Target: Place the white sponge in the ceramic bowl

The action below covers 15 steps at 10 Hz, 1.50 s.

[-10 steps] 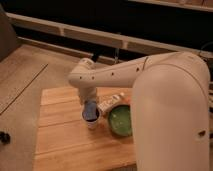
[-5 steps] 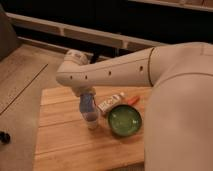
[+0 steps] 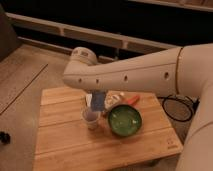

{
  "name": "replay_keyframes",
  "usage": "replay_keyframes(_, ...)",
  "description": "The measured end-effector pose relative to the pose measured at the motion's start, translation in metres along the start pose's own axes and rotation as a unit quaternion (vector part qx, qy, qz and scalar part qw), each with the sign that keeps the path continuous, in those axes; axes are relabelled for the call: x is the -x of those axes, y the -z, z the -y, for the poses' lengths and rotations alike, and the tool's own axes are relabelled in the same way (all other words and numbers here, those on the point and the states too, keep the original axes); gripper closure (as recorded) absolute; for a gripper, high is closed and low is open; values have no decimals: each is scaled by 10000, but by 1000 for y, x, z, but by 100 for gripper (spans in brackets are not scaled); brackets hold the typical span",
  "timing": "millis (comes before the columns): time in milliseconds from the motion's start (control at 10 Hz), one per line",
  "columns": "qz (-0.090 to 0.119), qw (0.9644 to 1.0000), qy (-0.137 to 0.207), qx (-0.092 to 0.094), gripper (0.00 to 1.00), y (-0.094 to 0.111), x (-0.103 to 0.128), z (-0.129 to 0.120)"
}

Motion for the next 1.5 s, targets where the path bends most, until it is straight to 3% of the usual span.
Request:
replay_keyframes(400, -14, 10000, -72, 8, 100, -3, 1, 0)
replay_keyframes(600, -62, 9974, -682, -226, 100, -30, 1, 52)
replay_keyframes(800, -102, 9920, -1221, -291, 100, -50, -5, 91)
replay_keyframes(900, -85, 9899, -1388, -278, 100, -51, -5, 99)
replay_keyframes(1500, -91, 9902, -1370, -246, 100, -52, -5, 94)
